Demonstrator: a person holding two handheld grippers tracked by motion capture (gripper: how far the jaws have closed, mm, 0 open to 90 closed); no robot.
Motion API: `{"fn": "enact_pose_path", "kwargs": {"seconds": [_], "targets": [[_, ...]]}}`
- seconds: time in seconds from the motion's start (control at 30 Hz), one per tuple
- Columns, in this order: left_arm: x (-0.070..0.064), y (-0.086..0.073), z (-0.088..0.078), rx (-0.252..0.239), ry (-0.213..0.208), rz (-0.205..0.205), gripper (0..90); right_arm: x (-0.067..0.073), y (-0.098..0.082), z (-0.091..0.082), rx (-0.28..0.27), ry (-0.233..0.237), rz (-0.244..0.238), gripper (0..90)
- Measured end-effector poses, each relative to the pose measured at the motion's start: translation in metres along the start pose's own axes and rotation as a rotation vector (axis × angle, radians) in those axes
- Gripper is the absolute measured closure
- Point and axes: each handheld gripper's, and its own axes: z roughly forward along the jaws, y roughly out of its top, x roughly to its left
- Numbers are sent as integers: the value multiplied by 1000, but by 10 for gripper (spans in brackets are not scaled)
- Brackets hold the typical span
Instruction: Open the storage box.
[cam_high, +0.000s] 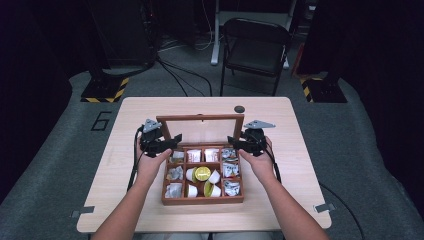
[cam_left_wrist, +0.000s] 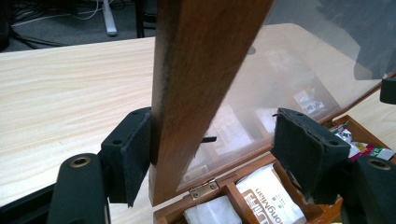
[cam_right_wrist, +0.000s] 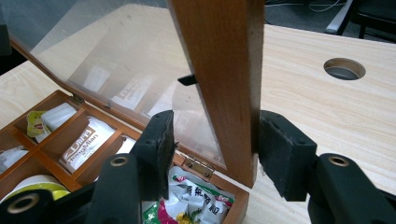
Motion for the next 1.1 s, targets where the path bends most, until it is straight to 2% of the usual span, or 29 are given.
{"fn": "enact_pose_path", "kwargs": {"seconds": [0.3,0.33,0.47,0.53,0.9,1.03,1.1], "targets": [[2,-7,3,9,11,-13,297,0,0,1,-8,-4,4,465],[3,-7,3,19,12,2,297,0,0,1,-7,-4,6,465],[4,-9,5,21,12,-8,297,-2,0,2,-10,-5,10,465],[5,-10,6,27,13,-18,299,-2,1,2,-12,-6,21,465],[7,-13,12,39,21,-18,299,-7,-1,6,-9,-10,46,454],[7,-15,16,44,24,-27,299,-9,-2,10,4,15,65,434],[8,-15,17,39,24,-31,300,-10,-3,13,7,17,49,429]]}}
